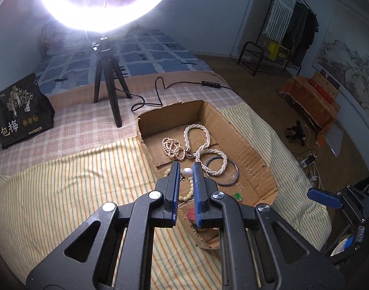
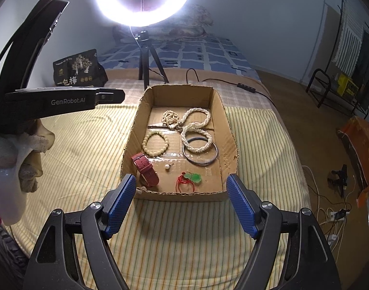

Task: Organize jewelry
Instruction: 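Lift the pearl earring with the left gripper and carry it over the box, then open the left gripper to drop the pearl earring into the box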

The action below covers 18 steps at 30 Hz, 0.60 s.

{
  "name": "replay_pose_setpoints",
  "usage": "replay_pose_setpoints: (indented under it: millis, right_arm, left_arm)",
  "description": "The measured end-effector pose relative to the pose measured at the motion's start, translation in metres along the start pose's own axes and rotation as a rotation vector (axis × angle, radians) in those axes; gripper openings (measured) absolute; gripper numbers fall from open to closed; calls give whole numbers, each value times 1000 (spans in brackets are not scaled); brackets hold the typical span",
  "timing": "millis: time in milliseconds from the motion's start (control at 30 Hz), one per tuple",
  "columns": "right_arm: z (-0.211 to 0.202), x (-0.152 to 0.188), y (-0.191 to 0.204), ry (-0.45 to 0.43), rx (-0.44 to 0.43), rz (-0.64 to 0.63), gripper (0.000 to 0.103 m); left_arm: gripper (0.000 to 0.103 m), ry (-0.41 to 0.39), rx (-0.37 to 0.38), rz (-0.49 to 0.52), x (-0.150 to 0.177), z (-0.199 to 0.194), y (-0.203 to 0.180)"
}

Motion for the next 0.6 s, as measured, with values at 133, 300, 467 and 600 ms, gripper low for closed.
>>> replay_pose_setpoints:
  millis: [133,300,467,600]
  right_arm:
    - [1,2,-3,5,1,6,77]
    - [2,4,-9,12,4,14,77]
    - [2,7,-15,19,9,23,77]
    - [1,9,-19,22,13,29,77]
  left_arm:
    - [9,-3,3,19,-1,4,-9]
    - [9,0,11,29,-2,10,-18]
    - [9,1,16,29,-3,15,-23]
    - [9,-1,13,26,-4,18,-24]
Point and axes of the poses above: each gripper's, at about its wrist camera, not at the fingertips, and z roughly the way its jaws point, y to its left, x to its underside, the point moved 10 cm from there along z, roughly the way its jaws point
